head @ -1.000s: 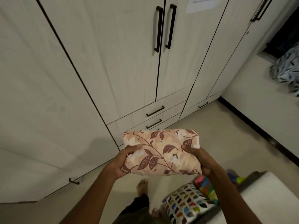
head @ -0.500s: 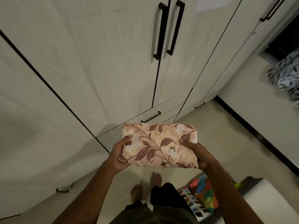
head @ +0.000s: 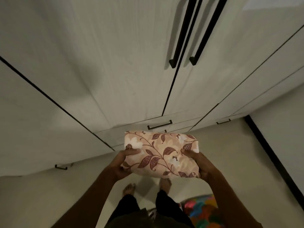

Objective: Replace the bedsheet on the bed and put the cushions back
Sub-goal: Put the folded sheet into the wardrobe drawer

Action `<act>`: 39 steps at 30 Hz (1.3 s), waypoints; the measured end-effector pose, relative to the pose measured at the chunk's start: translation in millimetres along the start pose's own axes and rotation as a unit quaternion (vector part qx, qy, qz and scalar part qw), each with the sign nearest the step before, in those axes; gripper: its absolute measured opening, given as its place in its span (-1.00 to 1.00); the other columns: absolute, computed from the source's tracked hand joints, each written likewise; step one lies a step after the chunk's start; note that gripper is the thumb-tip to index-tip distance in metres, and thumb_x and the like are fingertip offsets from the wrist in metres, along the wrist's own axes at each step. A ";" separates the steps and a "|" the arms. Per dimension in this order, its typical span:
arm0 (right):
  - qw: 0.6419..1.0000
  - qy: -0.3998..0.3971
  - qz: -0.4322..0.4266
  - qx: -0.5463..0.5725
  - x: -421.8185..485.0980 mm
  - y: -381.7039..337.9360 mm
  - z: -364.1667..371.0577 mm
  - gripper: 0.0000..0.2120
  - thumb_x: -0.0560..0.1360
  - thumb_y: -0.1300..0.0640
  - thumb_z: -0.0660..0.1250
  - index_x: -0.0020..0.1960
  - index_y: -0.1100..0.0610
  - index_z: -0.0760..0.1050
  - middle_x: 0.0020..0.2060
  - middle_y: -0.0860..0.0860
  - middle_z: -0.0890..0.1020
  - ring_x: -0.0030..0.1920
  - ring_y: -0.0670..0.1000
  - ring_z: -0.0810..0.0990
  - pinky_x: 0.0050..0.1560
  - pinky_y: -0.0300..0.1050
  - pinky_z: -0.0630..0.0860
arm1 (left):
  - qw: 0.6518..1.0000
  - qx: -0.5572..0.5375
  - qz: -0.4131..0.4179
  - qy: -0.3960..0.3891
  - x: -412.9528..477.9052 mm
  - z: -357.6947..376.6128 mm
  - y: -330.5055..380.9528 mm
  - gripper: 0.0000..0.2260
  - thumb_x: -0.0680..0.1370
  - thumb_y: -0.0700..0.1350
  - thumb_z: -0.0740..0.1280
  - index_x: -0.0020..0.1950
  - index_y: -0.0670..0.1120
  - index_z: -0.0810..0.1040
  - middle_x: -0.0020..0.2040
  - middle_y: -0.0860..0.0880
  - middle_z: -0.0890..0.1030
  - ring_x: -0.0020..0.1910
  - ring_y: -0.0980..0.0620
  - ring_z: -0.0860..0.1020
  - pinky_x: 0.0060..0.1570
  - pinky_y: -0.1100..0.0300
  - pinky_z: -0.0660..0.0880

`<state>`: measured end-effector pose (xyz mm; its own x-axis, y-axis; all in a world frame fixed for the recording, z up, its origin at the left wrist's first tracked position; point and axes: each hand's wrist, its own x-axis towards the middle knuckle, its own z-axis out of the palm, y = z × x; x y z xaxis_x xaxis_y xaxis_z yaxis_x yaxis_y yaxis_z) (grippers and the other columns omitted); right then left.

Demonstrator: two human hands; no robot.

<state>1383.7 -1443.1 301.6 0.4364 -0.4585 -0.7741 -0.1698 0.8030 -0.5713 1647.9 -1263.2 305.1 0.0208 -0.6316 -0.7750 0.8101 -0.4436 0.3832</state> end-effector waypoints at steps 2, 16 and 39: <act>1.000 -0.003 0.016 -0.022 21.5 -6.0 -8.2 -0.47 0.48 0.18 0.50 0.41 0.22 0.49 0.22 0.28 0.67 0.21 0.33 0.66 0.30 0.37 0.53 | 0.999 -0.025 0.007 0.022 10.8 5.4 -6.7 -0.64 0.59 -0.23 0.32 0.38 -0.25 0.55 0.33 -0.34 0.59 0.29 -0.35 0.57 0.38 -0.28 0.45; 0.988 0.000 0.088 -0.128 118.0 47.4 -13.0 -0.62 0.53 0.13 0.48 0.31 0.20 0.56 0.15 0.23 0.71 0.15 0.32 0.69 0.19 0.38 0.60 | 0.989 -0.133 -0.005 0.061 60.4 -48.5 -56.9 -0.75 0.53 -0.30 0.28 0.11 -0.18 0.71 0.15 -0.27 0.68 0.01 -0.24 0.70 0.20 -0.16 0.59; 0.554 0.025 -0.207 -0.806 440.5 127.4 5.3 -0.34 0.59 0.02 0.34 0.59 0.21 0.22 0.56 0.20 0.32 0.57 0.22 0.26 0.54 0.13 0.27 | 0.970 -0.177 0.105 0.132 174.7 -150.6 -116.6 -0.48 0.62 -0.33 0.13 -0.41 -0.01 0.69 -0.15 -0.16 0.73 -0.21 -0.12 0.74 -0.33 0.03 0.68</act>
<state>1559.0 -1540.7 -110.8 0.7146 -0.5185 -0.4695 -0.6502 -0.7400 -0.1722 1645.3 -1226.0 49.4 0.3187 -0.4788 -0.8180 0.9211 -0.0472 0.3865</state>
